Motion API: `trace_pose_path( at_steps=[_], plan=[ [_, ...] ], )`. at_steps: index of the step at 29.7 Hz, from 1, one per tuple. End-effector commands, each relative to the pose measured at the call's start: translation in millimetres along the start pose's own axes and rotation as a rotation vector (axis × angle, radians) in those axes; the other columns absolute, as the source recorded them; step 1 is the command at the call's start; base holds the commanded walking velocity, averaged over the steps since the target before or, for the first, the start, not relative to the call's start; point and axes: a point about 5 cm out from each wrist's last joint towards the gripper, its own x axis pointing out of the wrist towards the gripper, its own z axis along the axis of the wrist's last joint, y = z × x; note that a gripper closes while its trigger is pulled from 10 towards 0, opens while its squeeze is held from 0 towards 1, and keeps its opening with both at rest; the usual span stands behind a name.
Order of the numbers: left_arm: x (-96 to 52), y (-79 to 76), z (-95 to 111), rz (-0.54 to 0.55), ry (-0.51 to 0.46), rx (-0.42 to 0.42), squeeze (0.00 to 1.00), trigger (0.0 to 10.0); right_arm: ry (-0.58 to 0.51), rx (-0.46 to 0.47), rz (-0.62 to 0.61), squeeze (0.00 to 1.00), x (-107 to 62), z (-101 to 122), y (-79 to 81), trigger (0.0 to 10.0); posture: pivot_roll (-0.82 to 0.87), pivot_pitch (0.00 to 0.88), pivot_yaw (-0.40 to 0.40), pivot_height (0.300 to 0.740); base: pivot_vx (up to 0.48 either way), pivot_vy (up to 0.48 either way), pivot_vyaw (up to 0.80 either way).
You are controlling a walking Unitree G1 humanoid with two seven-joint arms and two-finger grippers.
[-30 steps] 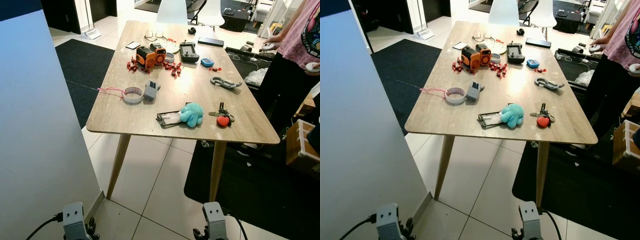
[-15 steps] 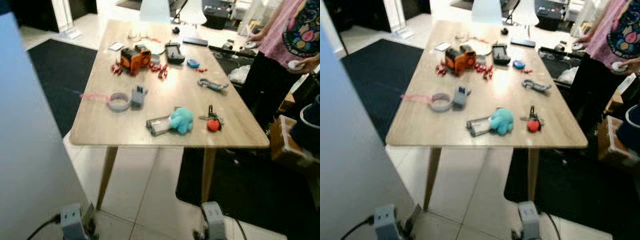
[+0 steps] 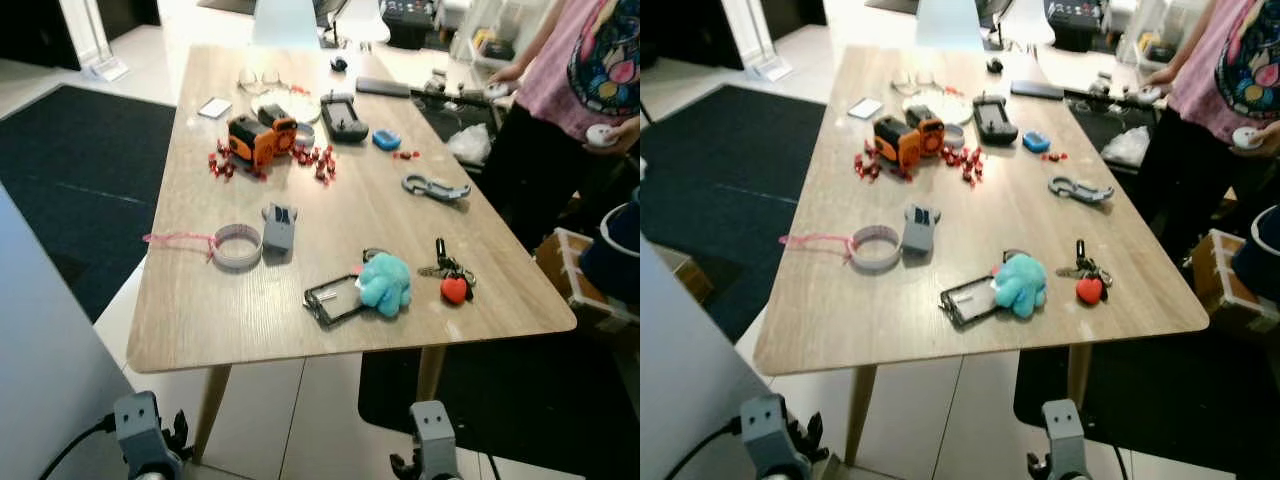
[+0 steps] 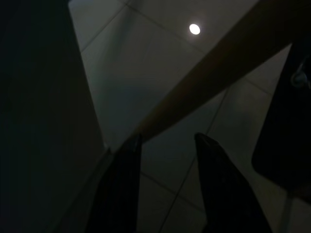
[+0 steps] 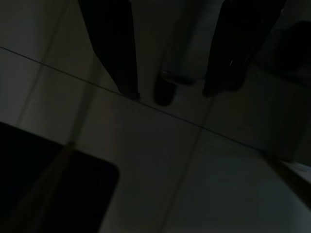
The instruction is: Hang keys on a hook
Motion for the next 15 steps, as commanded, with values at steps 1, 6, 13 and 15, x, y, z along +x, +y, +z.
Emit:
trace_pose_path(
  at_steps=[1, 6, 13, 15],
  plan=[
    [-7.5, 3.9, -13.0, 0.027, 0.045, -0.016, 0.00, 10.0, 0.025, 0.008, -0.011, 0.00, -3.1, -7.9, -3.8, 10.0, 0.08, 0.100, -0.080, 0.740, 0.000, 0.000, 0.00],
    [-6.6, 3.3, -11.6, 0.027, 0.040, -0.011, 0.00, 10.0, 0.026, 0.006, -0.008, 0.00, -2.6, -6.9, -3.2, 10.0, 0.08, 0.101, -0.082, 0.740, 0.000, 0.000, 0.00],
    [-6.6, 1.4, -11.9, 0.016, 0.041, 0.000, 0.00, 10.0, 0.025, 0.005, -0.006, 0.00, -2.3, -6.4, -3.0, 10.0, 0.08, 0.101, -0.082, 0.740, 0.000, 0.000, 0.00],
    [-6.7, 1.2, -12.2, 0.014, 0.042, 0.001, 0.00, 10.0, 0.025, 0.005, -0.006, 0.00, -2.3, -6.4, -2.9, 10.0, 0.08, 0.101, -0.082, 0.740, 0.000, 0.000, 0.00]
  ],
)
